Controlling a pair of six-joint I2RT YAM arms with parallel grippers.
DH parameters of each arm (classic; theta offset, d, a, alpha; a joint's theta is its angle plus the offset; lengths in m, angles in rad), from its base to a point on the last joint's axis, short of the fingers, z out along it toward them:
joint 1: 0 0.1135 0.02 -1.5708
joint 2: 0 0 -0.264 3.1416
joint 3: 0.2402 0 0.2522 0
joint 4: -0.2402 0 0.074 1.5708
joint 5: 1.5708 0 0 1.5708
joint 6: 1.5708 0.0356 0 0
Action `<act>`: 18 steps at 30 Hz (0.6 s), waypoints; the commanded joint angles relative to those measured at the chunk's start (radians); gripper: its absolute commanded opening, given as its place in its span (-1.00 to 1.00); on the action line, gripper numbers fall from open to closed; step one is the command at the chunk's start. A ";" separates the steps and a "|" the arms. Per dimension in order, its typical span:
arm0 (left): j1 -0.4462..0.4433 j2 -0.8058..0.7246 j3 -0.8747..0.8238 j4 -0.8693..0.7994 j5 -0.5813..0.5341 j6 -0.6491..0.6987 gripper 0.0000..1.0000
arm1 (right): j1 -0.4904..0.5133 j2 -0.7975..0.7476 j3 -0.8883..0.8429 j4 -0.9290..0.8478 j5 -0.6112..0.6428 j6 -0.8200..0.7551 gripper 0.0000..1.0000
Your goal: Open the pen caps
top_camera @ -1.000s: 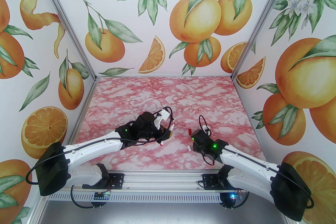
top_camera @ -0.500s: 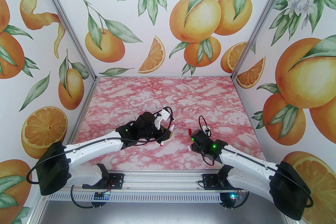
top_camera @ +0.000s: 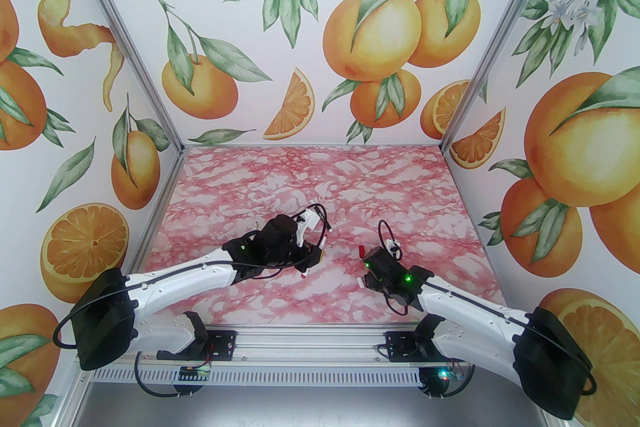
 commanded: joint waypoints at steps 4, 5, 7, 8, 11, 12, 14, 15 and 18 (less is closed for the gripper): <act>0.006 0.121 0.094 -0.056 -0.195 -0.063 -0.76 | 0.026 -0.165 0.057 -0.055 0.015 -0.094 -0.33; 0.006 0.144 0.105 -0.055 -0.215 -0.069 -0.76 | 0.026 -0.197 0.059 -0.055 0.003 -0.111 -0.29; 0.005 0.189 0.129 -0.061 -0.265 -0.091 -0.76 | 0.026 -0.253 0.062 -0.054 -0.016 -0.143 -0.19; 0.005 0.212 0.140 -0.061 -0.287 -0.101 -0.76 | 0.025 -0.282 0.068 -0.053 -0.032 -0.162 -0.14; 0.007 0.268 0.176 -0.075 -0.349 -0.140 -0.76 | 0.026 -0.352 0.086 -0.051 -0.099 -0.214 0.11; 0.005 0.286 0.186 -0.075 -0.363 -0.146 -0.76 | 0.026 -0.372 0.094 -0.051 -0.123 -0.230 0.21; 0.008 0.321 0.212 -0.085 -0.388 -0.157 -0.76 | 0.026 -0.406 0.106 -0.051 -0.166 -0.254 0.39; 0.007 0.339 0.227 -0.098 -0.401 -0.164 -0.76 | 0.025 -0.422 0.108 -0.051 -0.186 -0.264 0.50; 0.007 0.377 0.260 -0.130 -0.447 -0.193 -0.74 | 0.025 -0.460 0.115 -0.045 -0.248 -0.287 0.87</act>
